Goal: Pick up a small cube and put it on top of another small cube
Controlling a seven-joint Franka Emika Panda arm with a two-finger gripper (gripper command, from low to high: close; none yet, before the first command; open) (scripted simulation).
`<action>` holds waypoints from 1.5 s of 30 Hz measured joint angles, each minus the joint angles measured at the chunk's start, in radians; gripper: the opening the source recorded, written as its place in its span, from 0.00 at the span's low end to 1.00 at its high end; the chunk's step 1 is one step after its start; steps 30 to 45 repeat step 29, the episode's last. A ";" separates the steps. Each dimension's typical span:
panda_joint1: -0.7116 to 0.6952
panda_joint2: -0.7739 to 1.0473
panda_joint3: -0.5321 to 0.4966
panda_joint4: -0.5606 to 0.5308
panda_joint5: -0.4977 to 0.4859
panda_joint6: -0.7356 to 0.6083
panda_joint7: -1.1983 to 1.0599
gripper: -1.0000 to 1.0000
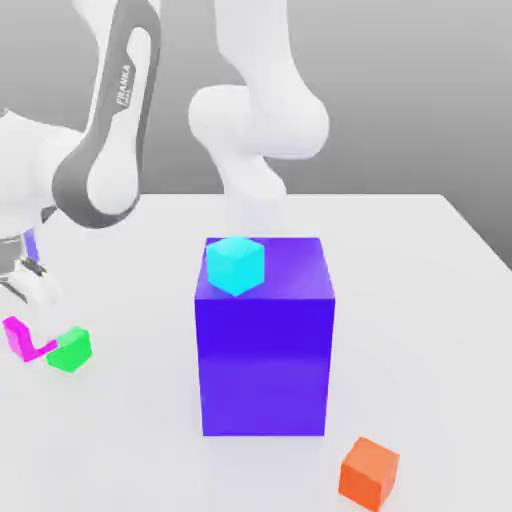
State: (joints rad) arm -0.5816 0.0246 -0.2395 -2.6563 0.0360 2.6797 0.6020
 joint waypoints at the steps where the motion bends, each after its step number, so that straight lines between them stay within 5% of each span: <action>1: -0.020 -0.020 0.001 -0.019 -0.012 -0.001 -0.036 0.00; 8: -0.081 -0.150 -0.053 -0.143 -0.103 -0.003 -0.267 0.00; 24: -0.006 0.023 -0.049 -0.134 0.269 0.098 -0.561 0.00; 45: -0.008 0.067 -0.046 -0.132 0.282 0.143 -0.570 0.00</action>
